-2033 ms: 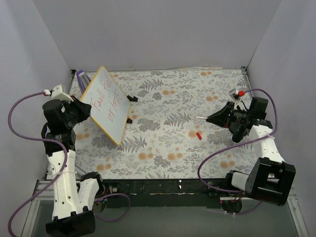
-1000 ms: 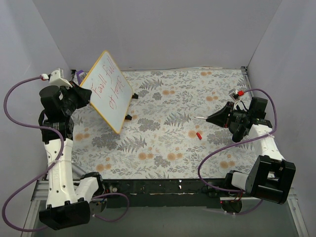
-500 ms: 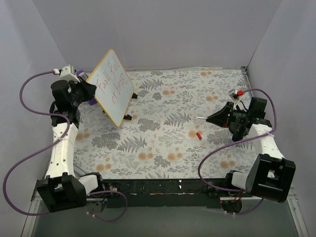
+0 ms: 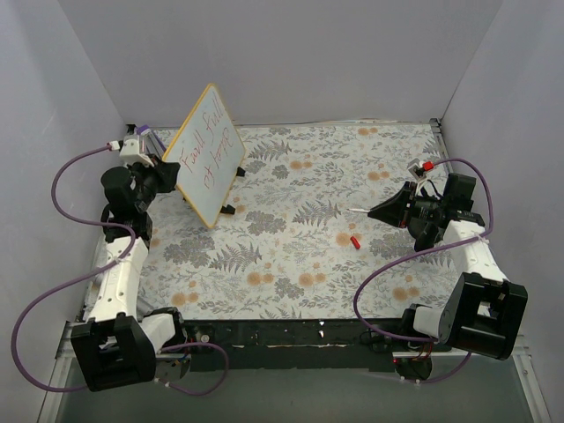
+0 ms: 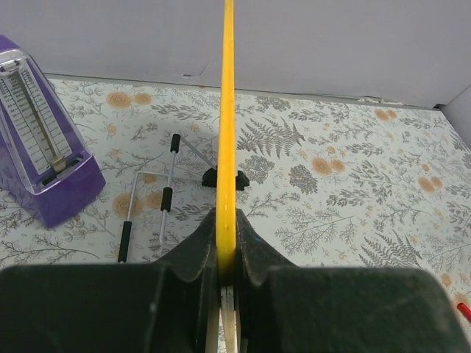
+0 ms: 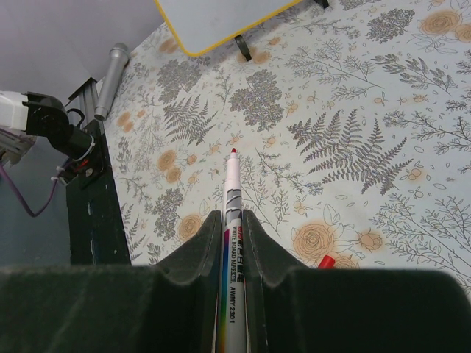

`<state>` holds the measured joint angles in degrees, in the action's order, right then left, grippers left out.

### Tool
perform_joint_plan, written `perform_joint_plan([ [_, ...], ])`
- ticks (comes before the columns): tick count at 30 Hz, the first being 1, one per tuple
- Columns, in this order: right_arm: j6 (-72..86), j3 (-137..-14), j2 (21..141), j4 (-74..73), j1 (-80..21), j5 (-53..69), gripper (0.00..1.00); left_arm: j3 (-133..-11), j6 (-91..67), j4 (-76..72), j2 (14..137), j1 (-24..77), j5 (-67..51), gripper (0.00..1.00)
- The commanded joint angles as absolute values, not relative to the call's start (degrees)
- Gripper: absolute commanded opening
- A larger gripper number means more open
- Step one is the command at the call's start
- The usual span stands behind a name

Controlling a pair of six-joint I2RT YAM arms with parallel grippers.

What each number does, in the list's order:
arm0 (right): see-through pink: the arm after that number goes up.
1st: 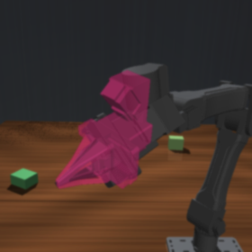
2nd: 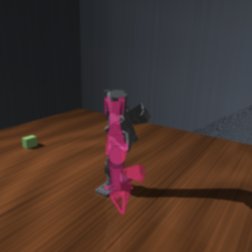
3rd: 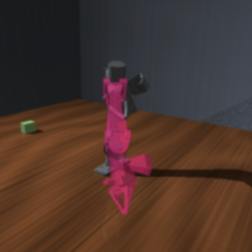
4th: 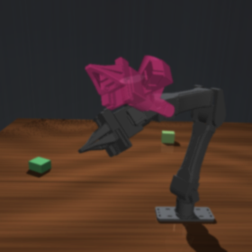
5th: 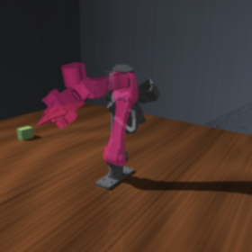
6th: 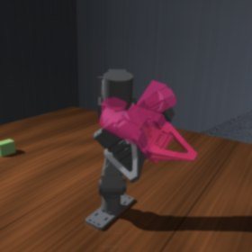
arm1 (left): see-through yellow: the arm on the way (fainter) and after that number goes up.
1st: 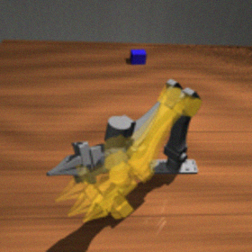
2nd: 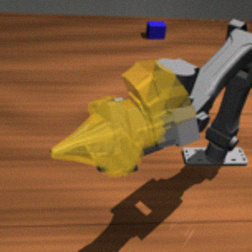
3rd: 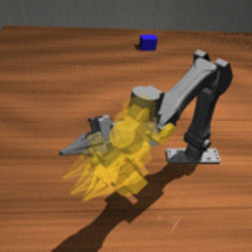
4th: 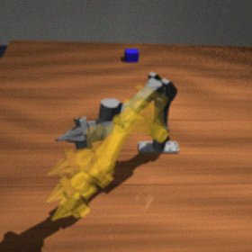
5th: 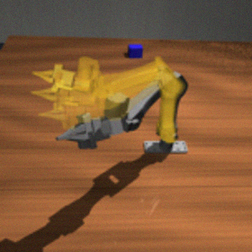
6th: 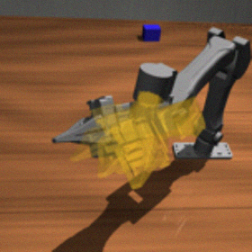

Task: Write a sentence on the whiteboard
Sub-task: Put down the whiteboard on the whiteboard stand.

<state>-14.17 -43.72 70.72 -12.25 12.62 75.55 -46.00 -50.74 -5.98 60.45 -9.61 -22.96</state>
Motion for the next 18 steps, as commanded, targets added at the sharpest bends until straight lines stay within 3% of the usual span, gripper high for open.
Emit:
perform_joint_plan([
  [1, -15.1, -44.7, 70.7, -12.0, 12.3, 76.3, 0.01, -43.9, -46.7, -9.6, 60.7, -11.5, -24.1, 0.00],
  [12, -15.0, -44.6, 70.5, -12.0, 12.4, 76.6, 0.01, -32.9, -50.4, -12.2, 56.6, -16.3, -24.5, 0.02],
  [18, -15.1, -44.6, 70.1, -12.0, 12.4, 76.4, 0.01, -30.9, -51.3, -13.3, 57.4, -18.5, -23.9, 0.16],
])
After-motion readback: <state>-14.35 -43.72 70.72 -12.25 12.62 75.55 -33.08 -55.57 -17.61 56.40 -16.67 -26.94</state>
